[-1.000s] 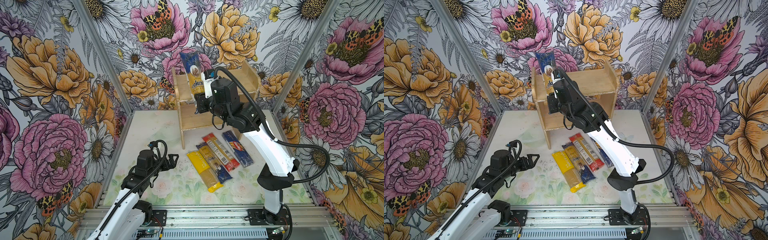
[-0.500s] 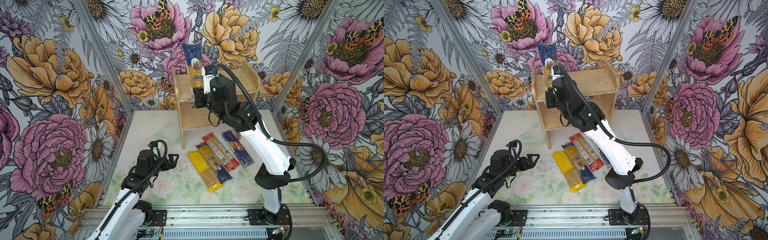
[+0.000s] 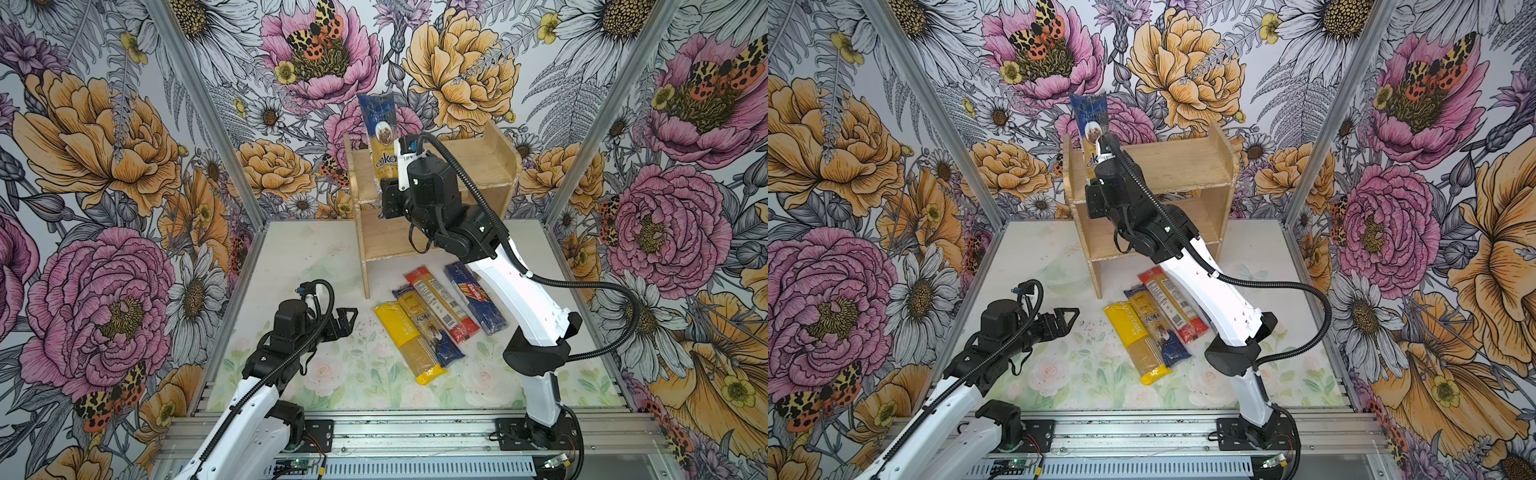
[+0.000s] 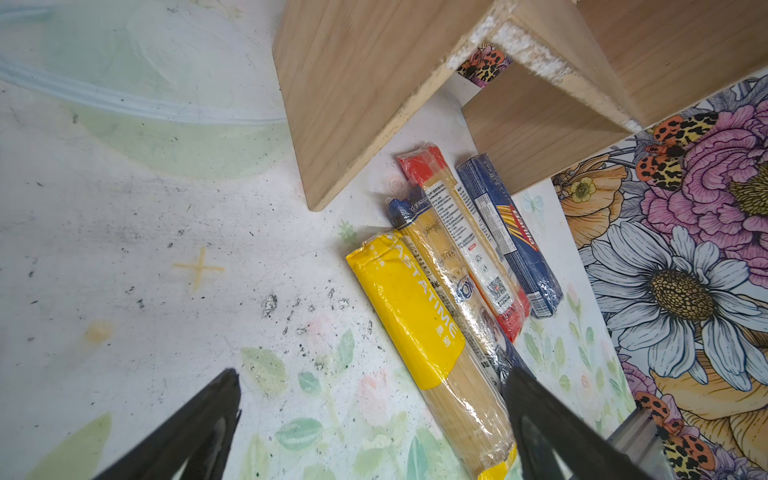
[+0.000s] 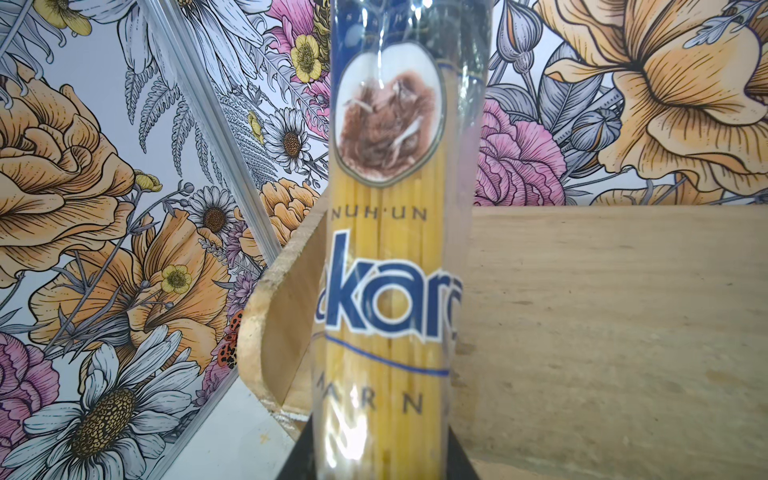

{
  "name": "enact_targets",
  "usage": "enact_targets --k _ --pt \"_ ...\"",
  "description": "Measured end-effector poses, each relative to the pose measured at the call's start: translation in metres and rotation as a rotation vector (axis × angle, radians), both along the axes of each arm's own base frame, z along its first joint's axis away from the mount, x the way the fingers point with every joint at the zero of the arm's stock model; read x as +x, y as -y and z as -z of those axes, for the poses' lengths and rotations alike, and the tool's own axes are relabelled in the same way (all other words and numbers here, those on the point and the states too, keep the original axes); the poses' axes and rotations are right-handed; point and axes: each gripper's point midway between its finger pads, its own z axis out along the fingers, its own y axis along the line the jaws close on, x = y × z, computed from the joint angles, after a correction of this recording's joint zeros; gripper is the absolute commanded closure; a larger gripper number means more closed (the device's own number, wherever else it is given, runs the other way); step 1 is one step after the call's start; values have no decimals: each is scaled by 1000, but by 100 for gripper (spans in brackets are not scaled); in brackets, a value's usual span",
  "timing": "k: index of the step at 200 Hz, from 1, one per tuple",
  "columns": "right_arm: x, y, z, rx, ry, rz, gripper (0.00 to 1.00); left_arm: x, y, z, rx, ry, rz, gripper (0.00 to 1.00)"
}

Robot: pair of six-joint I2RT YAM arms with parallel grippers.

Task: Place and organize the pasta boxes and bags onto the shelf
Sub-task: 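Lower the Ankara bag onto the upper shelf tier with the right gripper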

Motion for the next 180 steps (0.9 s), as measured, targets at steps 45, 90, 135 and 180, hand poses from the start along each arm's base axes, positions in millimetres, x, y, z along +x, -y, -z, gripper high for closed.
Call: enact_targets --k 45,90,135,180 --pt "5 1 1 4 6 15 100 0 0 0 -3 -1 3 1" --pt "12 -4 13 -15 -8 23 100 0 0 1 -3 -1 3 1" --pt "17 -9 20 -32 -13 21 100 0 0 2 -3 -2 3 1" --pt "18 -10 21 -33 -10 22 72 0 0 2 -3 -2 3 1"
